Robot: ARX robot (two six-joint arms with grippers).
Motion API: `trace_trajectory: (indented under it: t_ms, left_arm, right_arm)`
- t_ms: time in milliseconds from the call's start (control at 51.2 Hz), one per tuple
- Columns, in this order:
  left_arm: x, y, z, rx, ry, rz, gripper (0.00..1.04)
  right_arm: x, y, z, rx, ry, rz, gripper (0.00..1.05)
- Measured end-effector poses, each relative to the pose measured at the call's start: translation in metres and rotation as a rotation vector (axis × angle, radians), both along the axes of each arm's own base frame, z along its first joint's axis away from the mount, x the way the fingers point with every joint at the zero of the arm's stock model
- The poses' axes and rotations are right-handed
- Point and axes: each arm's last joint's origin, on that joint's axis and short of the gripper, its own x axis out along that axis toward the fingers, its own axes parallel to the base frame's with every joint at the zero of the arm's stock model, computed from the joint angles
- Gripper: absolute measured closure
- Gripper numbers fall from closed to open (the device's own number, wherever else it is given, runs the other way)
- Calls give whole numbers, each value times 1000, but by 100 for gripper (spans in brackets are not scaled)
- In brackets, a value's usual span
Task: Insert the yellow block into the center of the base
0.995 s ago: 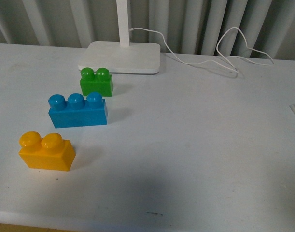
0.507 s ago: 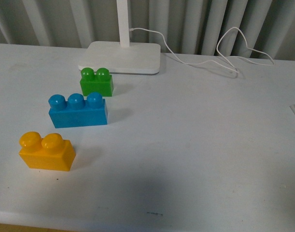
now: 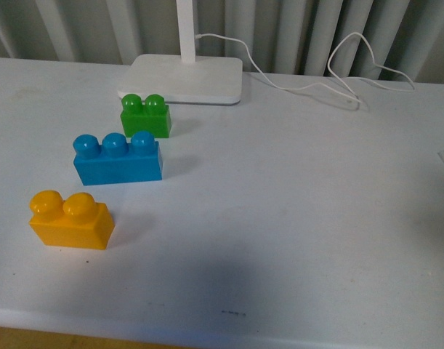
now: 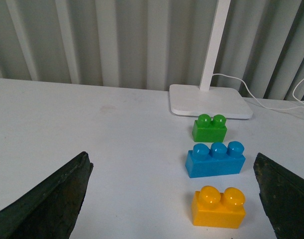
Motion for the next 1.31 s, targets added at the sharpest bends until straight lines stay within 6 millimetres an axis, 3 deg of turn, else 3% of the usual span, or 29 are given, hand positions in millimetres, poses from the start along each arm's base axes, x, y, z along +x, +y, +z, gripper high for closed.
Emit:
trace_trajectory:
  t_ms: [234, 527, 917, 1308]
  left_arm:
    - [0, 0, 0, 0, 0, 0, 6]
    - [0, 0, 0, 0, 0, 0, 6]
    - [0, 0, 0, 0, 0, 0, 6]
    - [0, 0, 0, 0, 0, 0, 6]
  right_arm:
    - [69, -23, -15, -32, 233, 12, 9]
    - [119, -45, -31, -92, 378, 33, 9]
    - [156, -57, -53, -85, 458, 29, 9]
    - [170, -59, -71, -60, 493, 11, 9]
